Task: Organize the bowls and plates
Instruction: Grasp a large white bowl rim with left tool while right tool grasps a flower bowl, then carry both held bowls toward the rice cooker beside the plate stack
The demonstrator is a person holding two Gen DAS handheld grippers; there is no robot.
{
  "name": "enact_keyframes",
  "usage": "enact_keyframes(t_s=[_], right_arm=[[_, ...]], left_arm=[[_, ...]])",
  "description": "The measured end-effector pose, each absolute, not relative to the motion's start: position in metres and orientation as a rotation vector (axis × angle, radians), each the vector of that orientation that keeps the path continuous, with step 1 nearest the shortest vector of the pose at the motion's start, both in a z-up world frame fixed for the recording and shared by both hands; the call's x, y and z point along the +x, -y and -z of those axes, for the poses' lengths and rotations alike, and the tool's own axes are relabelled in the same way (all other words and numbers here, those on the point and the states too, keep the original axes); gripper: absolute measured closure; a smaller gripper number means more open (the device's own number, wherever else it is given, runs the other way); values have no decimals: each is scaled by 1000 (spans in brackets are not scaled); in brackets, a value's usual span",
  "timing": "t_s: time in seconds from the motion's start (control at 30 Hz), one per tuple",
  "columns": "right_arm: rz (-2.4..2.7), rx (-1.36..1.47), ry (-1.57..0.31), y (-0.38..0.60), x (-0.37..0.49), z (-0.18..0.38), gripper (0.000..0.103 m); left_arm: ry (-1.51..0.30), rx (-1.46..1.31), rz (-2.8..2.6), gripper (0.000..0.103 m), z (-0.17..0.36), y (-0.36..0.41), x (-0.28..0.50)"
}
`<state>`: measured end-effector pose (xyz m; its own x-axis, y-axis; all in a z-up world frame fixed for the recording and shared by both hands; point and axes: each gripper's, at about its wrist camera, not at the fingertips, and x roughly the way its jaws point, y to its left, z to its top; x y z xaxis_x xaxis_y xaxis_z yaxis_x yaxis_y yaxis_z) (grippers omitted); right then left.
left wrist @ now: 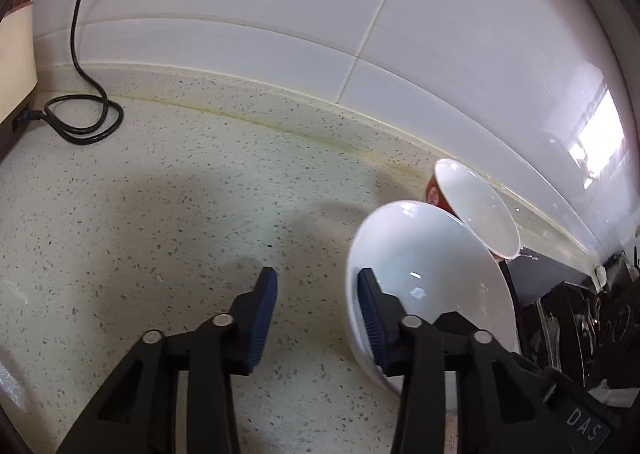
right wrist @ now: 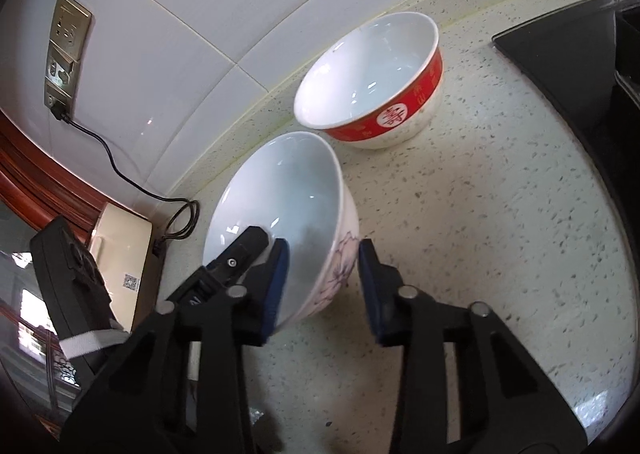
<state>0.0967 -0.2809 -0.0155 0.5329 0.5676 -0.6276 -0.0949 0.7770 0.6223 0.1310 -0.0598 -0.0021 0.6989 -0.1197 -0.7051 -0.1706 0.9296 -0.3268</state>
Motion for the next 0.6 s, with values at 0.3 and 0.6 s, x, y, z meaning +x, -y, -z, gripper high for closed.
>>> enact_keyframes(t_s=[0.3,0.6], right_arm=[[-424,628,-945,288,98,17,76],[-472,611,-907,279,91,4,76]], left_arm=[[-789,-338,-8,89,-11,73,121],[-753,-339,-35,89,-26,68,106]])
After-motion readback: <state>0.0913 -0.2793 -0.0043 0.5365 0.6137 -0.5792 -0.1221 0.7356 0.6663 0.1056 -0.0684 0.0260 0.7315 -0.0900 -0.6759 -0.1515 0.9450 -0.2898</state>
